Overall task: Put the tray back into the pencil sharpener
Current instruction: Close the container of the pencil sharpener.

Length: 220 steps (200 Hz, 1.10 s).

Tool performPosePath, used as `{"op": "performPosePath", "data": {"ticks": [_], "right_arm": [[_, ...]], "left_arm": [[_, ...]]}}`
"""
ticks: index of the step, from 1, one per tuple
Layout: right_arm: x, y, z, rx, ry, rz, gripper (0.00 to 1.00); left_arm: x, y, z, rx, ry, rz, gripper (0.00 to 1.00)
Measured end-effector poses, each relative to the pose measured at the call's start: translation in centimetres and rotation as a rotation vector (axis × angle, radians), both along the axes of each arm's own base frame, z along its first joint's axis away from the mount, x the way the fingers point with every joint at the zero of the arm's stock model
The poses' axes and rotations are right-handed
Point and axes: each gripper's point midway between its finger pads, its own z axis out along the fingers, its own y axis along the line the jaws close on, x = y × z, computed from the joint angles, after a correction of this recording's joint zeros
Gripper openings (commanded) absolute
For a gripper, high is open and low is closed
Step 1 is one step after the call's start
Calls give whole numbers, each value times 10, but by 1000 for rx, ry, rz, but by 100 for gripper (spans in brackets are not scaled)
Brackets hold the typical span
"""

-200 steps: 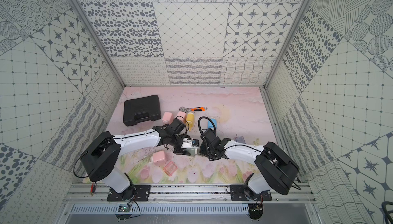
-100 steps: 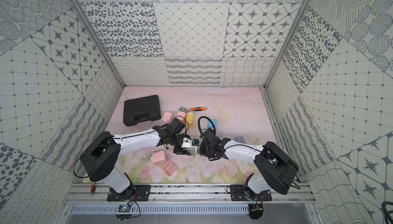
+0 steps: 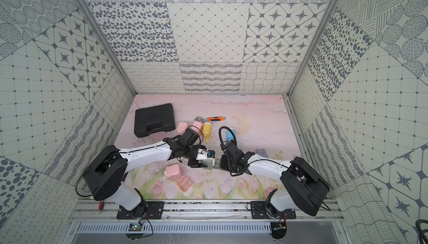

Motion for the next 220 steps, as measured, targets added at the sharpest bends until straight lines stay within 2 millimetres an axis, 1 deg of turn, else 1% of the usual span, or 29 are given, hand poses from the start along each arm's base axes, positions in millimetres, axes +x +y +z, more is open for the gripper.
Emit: {"op": "performPosePath", "data": {"ticks": [30,64,93,111,124,139,148,160,176,187,210,220], "right_arm": [[4,10,0,34,-5,14,29],[6,20,2,74,-9,23,29],[10,26,6,113,-25,16,34],[8,22,6,121,-24,1,38],[8,16,12,127,-34,-16,40],[10,8,23,135,-63,-43,39],[12,0,29,134,-82,-73,37],[13,-11,32,120,-94,-112,35],[11,-24,26,80,-86,-146,33],[9,-27,20,58,-67,-151,31],[3,-26,1,13,-11,-134,29],[6,-18,0,24,-5,-121,29]], "left_arm": [[0,0,0,-4,0,-1,56],[0,0,0,-5,1,-1,53],[0,0,0,-7,1,-1,52],[0,0,0,-12,2,-1,51],[0,-1,0,-14,1,-1,49],[0,0,0,-15,1,-1,48],[0,0,0,-15,1,-1,48],[0,-1,0,-16,1,-1,47],[0,-1,0,-18,2,1,46],[0,-1,0,-19,4,4,45],[1,-1,0,-22,6,11,44],[1,-2,0,-24,5,15,43]]}}
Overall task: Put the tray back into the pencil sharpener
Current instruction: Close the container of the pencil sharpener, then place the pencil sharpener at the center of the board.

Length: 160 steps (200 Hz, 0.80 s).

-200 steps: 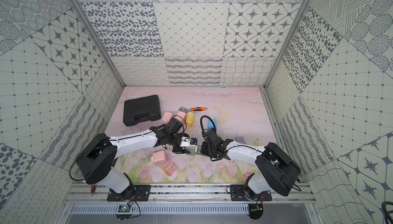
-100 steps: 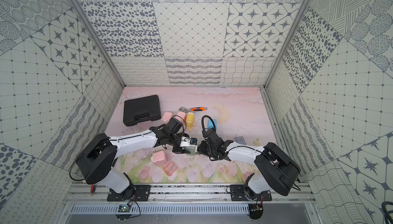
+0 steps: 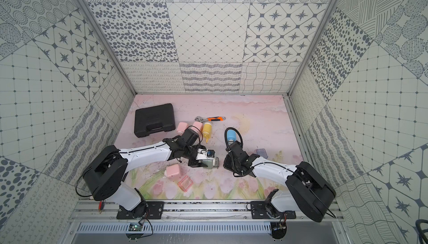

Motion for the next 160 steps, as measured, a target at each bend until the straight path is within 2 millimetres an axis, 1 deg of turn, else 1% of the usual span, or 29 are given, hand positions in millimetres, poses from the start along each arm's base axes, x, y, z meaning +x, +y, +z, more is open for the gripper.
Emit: {"op": "performPosePath", "data": {"ticks": [18,39,56,73,84,97,111,125,140,154,157,160], "right_arm": [[4,18,0,43,3,34,27],[5,35,0,101,6,68,27],[6,44,1,136,7,84,27],[6,46,1,147,8,85,27],[7,45,1,150,8,83,28],[7,45,2,154,5,76,30],[6,41,3,166,-1,60,39],[3,34,8,179,-16,39,39],[1,23,19,183,-41,12,39],[3,10,37,179,-84,-22,39],[4,7,42,176,-98,-33,39],[4,4,46,176,-106,-40,39]], "left_arm": [[1,-1,0,-7,-3,7,42],[2,-1,0,-10,0,18,40],[2,-1,1,-11,2,24,39],[3,-1,0,-9,3,30,38],[3,-1,0,-8,6,35,35],[3,-1,1,-8,10,42,30],[4,-1,2,-10,9,51,23],[6,-2,5,-20,9,67,17],[9,-5,12,-44,5,91,9],[14,-7,23,-73,-4,129,3],[16,-8,26,-80,-6,140,0],[17,-8,28,-84,-8,149,0]]}}
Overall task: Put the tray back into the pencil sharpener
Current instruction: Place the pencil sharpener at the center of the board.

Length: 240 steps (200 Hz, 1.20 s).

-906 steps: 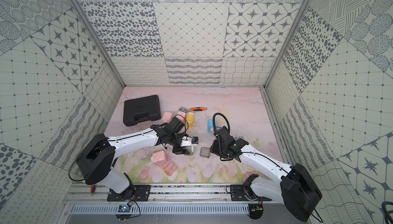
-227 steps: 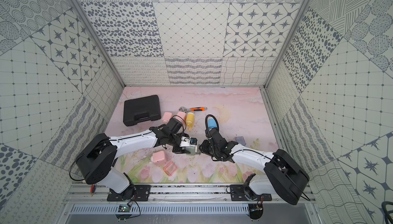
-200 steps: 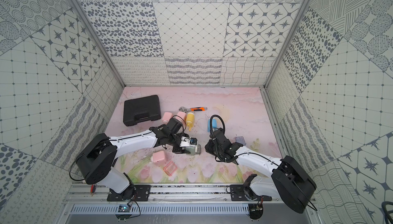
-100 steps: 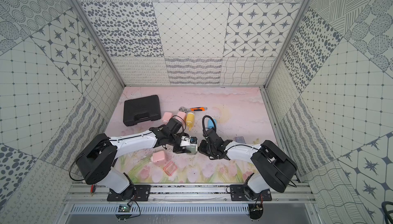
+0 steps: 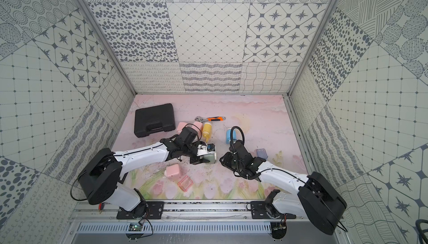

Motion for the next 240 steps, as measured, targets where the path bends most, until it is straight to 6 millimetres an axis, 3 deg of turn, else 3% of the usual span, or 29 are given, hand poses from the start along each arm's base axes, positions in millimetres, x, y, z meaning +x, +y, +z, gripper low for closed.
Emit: {"op": "performPosePath", "data": {"ticks": [55,102,135,170,240], "right_arm": [[16,-56,86,-58,-191,-173,42],[21,-88,120,-139,-232,-243,42],[24,-102,118,-181,-209,-268,42],[19,-110,106,-221,-155,-258,42],[7,-113,104,-232,-124,-238,42]], "left_arm": [[43,-9,64,-108,11,374,0],[77,-26,97,-125,90,714,0],[92,-36,92,-81,123,897,0],[110,-34,73,-22,125,1069,0],[130,-49,29,87,110,1195,0]]}}
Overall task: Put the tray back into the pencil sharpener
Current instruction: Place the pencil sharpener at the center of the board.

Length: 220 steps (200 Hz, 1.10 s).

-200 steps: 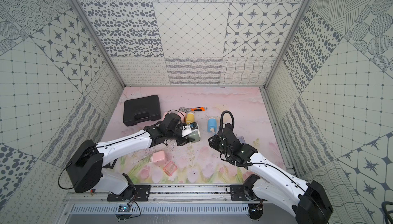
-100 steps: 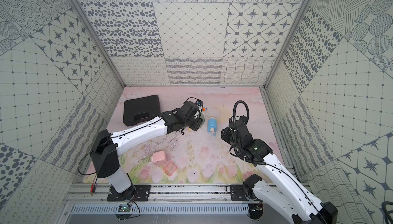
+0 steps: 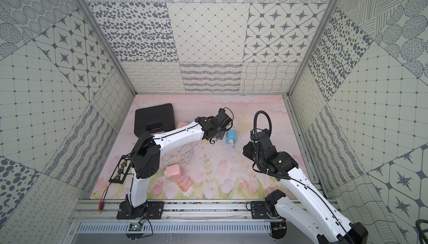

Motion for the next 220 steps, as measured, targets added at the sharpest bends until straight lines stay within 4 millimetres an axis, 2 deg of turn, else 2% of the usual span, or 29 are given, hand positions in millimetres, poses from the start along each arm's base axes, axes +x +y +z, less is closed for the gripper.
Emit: {"op": "performPosePath", "data": {"ticks": [72,118,150,174,220], "right_arm": [[-8,-5,2,-9,-1,9,42],[-12,-6,-1,-16,11,21,42],[-17,-9,-5,-24,23,23,42],[-19,-10,-4,-30,21,30,44],[-21,-12,-7,-56,27,50,48]], "left_arm": [[7,-7,-33,47,16,50,15],[9,-9,-49,59,32,64,32],[11,-9,-49,55,25,82,44],[12,-8,-50,51,21,94,61],[12,-7,-50,48,20,110,75]]}}
